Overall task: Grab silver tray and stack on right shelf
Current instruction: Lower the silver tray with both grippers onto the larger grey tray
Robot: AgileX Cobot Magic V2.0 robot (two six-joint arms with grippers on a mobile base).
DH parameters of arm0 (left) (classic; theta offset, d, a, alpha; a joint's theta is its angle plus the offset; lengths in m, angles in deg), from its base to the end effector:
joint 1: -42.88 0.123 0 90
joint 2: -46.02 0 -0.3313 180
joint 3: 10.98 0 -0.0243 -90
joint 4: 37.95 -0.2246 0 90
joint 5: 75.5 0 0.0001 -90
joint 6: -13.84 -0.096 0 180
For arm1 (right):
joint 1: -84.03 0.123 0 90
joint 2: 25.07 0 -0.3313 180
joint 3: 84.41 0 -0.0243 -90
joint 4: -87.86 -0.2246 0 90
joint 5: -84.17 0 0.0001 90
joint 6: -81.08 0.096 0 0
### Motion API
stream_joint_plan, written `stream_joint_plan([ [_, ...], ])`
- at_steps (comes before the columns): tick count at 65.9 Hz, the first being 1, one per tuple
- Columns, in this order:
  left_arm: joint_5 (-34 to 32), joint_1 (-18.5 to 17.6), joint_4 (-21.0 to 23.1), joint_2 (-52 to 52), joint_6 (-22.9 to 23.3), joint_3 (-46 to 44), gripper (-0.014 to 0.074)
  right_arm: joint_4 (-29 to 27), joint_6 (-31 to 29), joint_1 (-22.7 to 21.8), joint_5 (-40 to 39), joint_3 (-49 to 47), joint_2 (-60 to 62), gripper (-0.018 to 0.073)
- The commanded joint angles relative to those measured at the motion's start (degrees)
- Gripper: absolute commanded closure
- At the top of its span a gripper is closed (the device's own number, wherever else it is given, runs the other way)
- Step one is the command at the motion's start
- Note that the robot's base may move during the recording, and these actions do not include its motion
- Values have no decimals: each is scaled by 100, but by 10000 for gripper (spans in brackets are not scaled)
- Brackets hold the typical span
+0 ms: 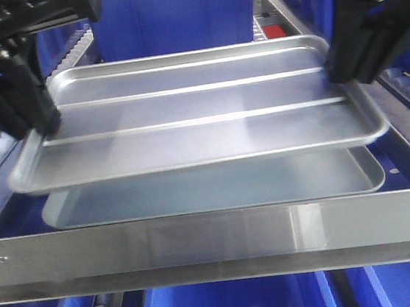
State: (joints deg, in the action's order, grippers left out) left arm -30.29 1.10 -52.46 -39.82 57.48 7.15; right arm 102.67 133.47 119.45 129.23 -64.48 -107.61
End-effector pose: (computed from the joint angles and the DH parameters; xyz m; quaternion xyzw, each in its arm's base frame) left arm 0.1974 -0.1534 0.3424 0.0464 0.9572 -0.0979 0.2683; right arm 0.2003 0.1211 0.3479 0.0793 0.9508 0.1108 0.2781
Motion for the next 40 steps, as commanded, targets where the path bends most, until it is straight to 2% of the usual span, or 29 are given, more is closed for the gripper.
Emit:
stream_joint_plan([
  [1, -752, 283, -154, -187, -425, -313, 696, 296, -99, -240, -750, -379, -203, 501],
  [9, -1320, 615, -177, -640, -449, -496, 696, 389, -99, -467, -1249, -553, -679, 501],
  [20, -1762, 903, -177, -1281, -449, -774, 696, 418, -99, -751, -1718, -763, -1209, 501],
  [40, -2155, 904, -41, -1842, -449, -833, 696, 472, -99, -912, -2065, -808, -1648, 501],
])
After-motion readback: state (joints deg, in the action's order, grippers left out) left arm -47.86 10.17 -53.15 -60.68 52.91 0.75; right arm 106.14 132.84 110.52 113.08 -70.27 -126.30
